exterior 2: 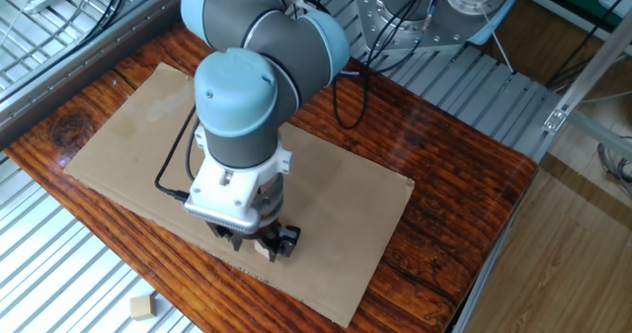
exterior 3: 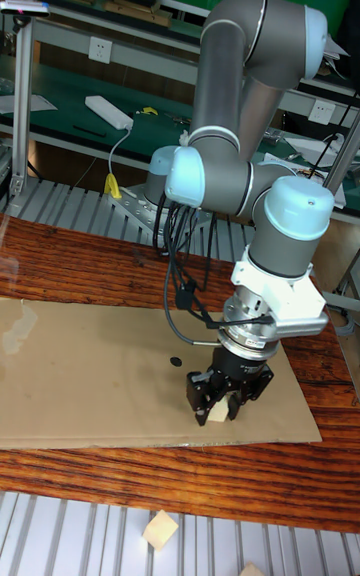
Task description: Pick up one small block
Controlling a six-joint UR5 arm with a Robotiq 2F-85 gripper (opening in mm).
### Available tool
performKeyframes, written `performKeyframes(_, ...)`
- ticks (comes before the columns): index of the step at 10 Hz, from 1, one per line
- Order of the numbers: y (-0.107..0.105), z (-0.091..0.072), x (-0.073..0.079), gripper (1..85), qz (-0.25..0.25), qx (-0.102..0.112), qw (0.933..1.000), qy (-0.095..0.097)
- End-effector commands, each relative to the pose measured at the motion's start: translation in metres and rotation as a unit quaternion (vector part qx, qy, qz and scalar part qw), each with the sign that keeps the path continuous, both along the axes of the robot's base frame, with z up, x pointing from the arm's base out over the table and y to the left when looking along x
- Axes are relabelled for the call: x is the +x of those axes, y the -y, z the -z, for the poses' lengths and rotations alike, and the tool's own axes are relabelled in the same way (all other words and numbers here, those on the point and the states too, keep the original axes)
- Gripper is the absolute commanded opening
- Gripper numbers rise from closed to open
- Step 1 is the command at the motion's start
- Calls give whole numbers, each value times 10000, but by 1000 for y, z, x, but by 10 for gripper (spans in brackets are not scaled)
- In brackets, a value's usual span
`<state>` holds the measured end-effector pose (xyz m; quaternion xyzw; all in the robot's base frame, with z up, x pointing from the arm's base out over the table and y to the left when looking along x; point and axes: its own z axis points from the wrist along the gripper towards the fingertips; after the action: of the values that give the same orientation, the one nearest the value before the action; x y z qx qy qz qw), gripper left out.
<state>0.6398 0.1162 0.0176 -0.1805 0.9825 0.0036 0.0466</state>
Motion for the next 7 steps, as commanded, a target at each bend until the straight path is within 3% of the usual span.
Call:
performKeyframes(1, 0, 2, -4, 330, 157, 19, 9999, -35)
performKeyframes(3, 3, 0, -4, 143, 218, -22, 9998, -27)
performKeyframes(5, 7, -9, -6, 67, 241, -74, 9997, -41)
performKeyframes(7, 18, -29, -9, 47, 158, -166, 9997, -70)
